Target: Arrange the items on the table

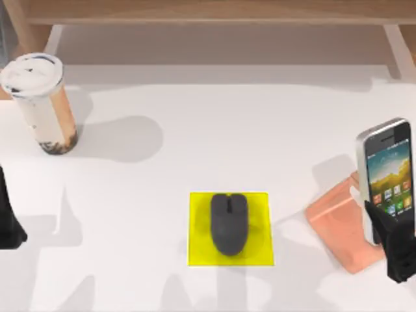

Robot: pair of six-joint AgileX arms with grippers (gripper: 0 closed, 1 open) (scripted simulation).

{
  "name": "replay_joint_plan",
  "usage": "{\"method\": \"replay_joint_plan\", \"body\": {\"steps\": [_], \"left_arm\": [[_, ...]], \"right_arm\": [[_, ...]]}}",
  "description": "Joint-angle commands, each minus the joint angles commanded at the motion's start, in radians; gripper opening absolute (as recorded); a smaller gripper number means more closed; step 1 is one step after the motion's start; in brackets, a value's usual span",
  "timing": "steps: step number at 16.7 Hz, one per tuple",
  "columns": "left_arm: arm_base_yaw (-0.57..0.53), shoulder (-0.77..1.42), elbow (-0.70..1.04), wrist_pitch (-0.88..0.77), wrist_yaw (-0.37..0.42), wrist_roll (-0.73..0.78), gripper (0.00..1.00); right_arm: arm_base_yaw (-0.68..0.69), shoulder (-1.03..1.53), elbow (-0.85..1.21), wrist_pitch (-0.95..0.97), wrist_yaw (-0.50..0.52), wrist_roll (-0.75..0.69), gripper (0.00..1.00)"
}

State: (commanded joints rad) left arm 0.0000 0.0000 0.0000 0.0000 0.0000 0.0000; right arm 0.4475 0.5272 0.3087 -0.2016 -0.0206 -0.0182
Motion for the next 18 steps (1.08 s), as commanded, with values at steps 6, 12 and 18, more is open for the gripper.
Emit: {"method": "replay_joint_plan", "body": {"steps": [6,12,18], "left_arm": [[0.0,0.0,0.0,0.0,0.0,0.0,1.0],[0.0,0.0,0.0,0.0,0.0,0.0,1.0],[0.0,0.0,0.0,0.0,0.0,0.0,1.0]], "right_arm": [[-0.159,-0.187,-0.11,0.072,0.007,0.006,1.0],[-0.387,-0.457,-0.266,0.174,0.018,0.016,1.0],[-0.448,-0.527,-0.309,0.202,0.021,0.018,1.0]]}}
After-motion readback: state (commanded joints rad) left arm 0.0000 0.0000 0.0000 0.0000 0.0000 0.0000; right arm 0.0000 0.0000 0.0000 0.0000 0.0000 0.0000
